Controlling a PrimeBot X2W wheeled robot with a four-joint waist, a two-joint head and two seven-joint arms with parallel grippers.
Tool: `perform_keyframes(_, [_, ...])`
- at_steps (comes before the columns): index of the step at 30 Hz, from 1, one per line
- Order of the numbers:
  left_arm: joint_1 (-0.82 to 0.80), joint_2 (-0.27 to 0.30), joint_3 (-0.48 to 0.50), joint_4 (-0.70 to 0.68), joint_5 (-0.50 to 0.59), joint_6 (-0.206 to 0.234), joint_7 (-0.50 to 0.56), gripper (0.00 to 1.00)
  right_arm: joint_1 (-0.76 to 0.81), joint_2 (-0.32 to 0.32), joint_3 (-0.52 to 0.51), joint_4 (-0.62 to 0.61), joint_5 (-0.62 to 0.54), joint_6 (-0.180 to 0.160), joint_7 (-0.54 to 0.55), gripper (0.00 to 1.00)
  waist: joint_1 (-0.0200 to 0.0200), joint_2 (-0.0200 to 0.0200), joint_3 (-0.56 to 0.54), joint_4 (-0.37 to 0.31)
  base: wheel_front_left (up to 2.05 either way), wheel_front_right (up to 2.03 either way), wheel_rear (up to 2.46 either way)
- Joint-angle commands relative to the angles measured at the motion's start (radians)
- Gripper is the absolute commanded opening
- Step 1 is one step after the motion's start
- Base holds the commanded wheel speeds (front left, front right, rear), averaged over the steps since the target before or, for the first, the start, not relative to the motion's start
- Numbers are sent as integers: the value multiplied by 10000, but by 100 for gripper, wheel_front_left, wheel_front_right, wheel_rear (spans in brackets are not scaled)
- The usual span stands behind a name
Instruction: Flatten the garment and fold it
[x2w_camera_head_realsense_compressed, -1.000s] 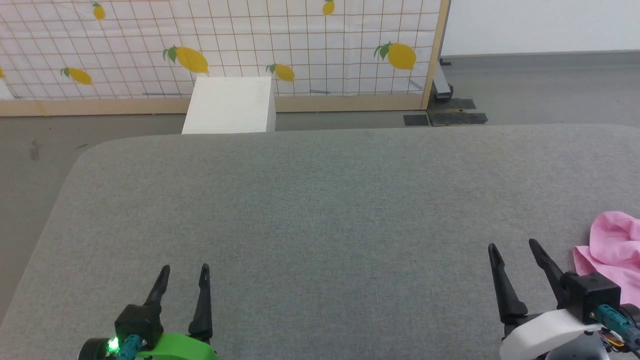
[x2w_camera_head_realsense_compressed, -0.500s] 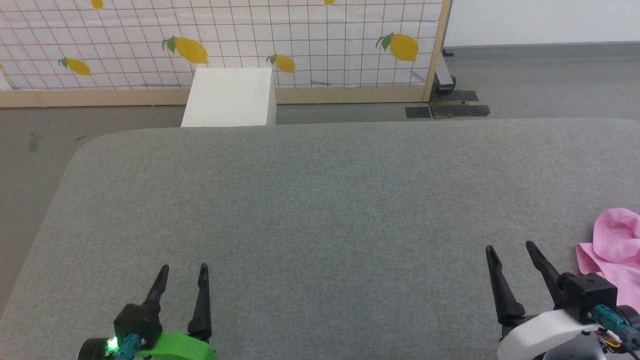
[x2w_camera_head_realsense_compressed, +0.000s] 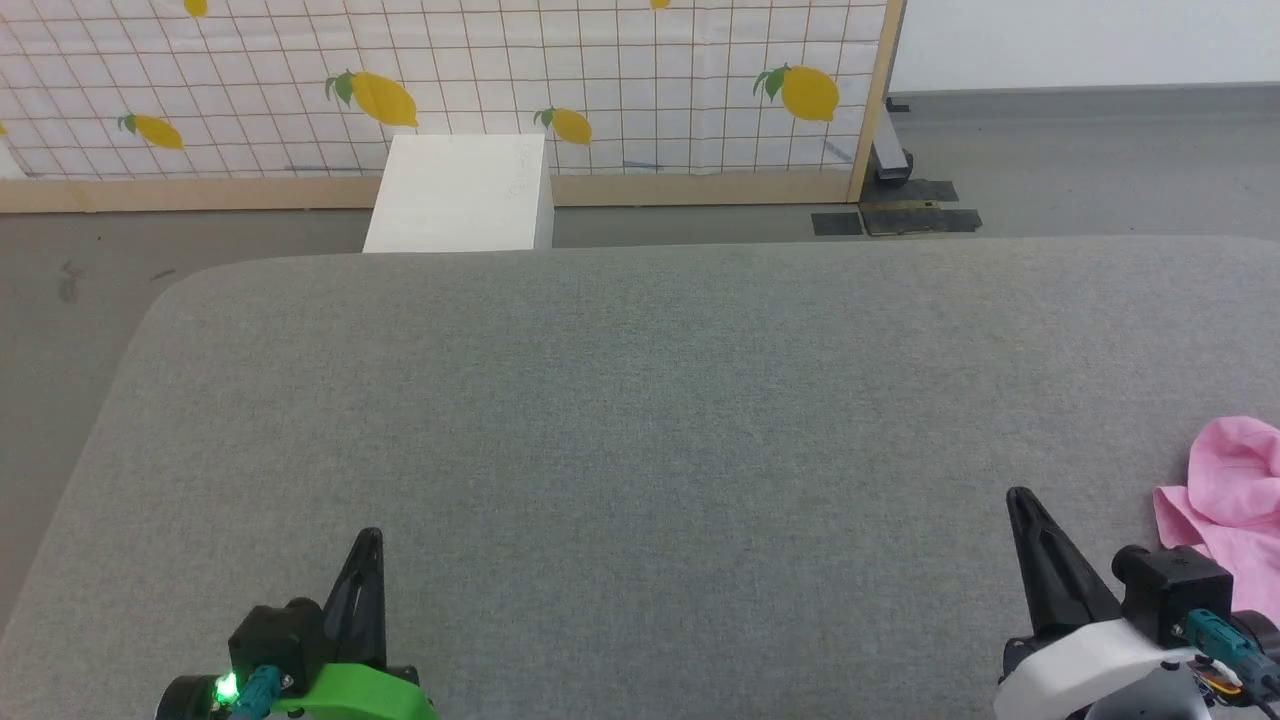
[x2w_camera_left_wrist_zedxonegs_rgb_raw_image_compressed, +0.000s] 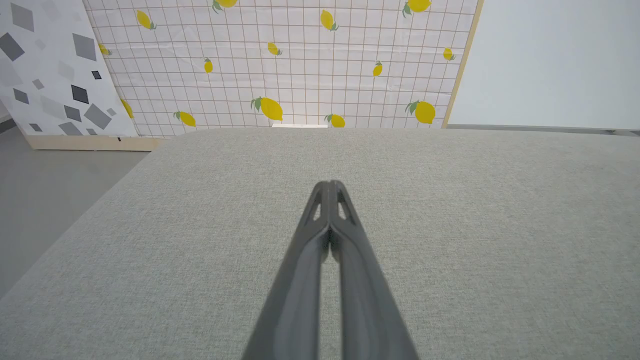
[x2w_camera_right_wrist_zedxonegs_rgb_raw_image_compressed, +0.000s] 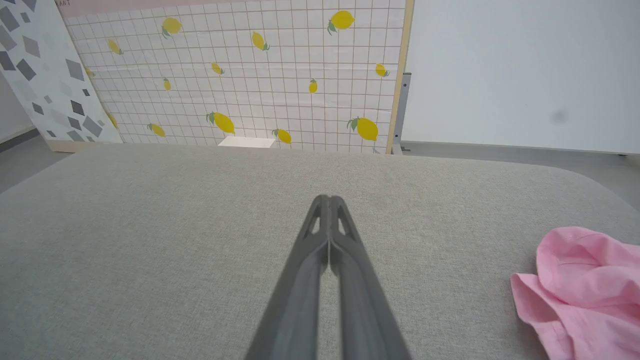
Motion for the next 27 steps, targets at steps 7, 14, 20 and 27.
perform_keyframes(7, [-77, -177, 198, -93, 328, -123, 194, 0, -150, 4, 29, 102, -72, -2, -30, 0, 0, 8, 8, 6, 0, 0, 0])
perform_keyframes(14, [-116, -295, 330, -153, 516, -190, 338, 0, -225, 6, 43, 156, -118, -3, -44, 0, 0, 12, 16, 12, 0, 0, 0])
perform_keyframes(20, [-149, -395, 441, -204, 673, -247, 459, 0, -288, 8, 54, 202, -156, -3, -57, 0, 0, 15, 22, 16, 0, 0, 0])
perform_keyframes(27, [-188, -513, 573, -263, 860, -314, 602, 0, -363, 10, 68, 256, -202, -4, -72, 0, 0, 19, 30, 22, 0, 0, 0])
